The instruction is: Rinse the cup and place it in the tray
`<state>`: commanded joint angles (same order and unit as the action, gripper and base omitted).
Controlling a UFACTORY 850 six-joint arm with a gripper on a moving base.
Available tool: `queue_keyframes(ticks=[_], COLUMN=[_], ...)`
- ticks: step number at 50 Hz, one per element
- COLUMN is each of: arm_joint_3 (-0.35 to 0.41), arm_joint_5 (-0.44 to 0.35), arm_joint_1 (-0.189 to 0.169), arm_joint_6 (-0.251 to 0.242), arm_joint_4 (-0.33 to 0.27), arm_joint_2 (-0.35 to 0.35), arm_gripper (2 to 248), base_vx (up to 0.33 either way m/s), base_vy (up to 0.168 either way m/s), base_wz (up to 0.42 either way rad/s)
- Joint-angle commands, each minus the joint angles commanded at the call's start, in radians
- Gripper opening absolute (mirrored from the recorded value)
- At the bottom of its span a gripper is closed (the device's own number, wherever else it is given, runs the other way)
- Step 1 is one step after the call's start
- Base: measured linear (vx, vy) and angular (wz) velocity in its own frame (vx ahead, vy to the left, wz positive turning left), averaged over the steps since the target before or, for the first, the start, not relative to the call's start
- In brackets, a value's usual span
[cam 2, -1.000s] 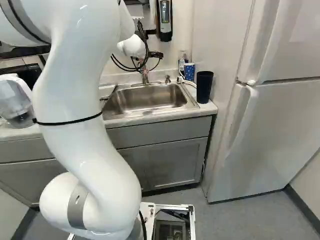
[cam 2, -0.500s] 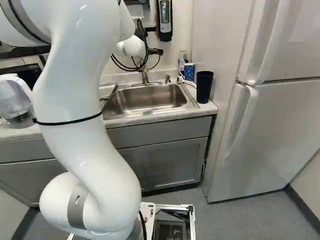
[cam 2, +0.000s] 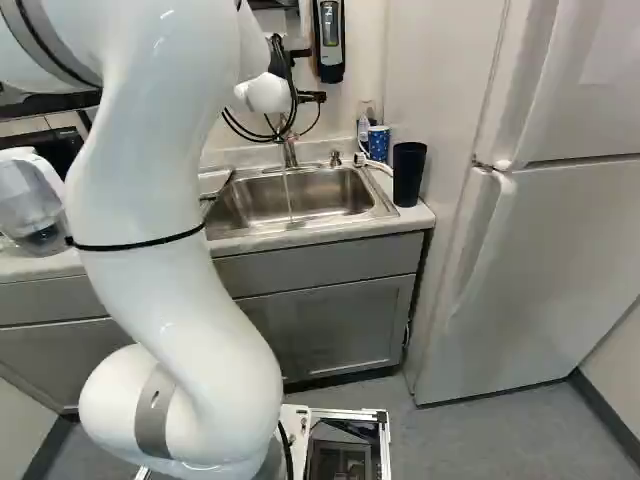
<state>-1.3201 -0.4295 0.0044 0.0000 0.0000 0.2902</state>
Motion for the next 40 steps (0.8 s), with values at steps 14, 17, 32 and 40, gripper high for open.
queue_keyframes(ticks=[14, 17, 32, 40], arm_joint_3=[0.017, 0.027, 0.083, 0.117], arm_joint_5=[0.000, 0.000, 0.000, 0.000], arm_joint_1=[0.000, 0.000, 0.005, 0.009], arm_joint_6=[0.000, 0.000, 0.000, 0.000], arm_joint_4=[0.000, 0.000, 0.000, 0.000], arm_joint_2=[-0.015, -0.023, -0.074, -0.105], arm_gripper=[247, 247, 247, 247], base_vx=[0.000, 0.000, 0.000, 0.000], base_vy=[0.000, 0.000, 0.000, 0.000], base_wz=[0.000, 0.000, 0.000, 0.000])
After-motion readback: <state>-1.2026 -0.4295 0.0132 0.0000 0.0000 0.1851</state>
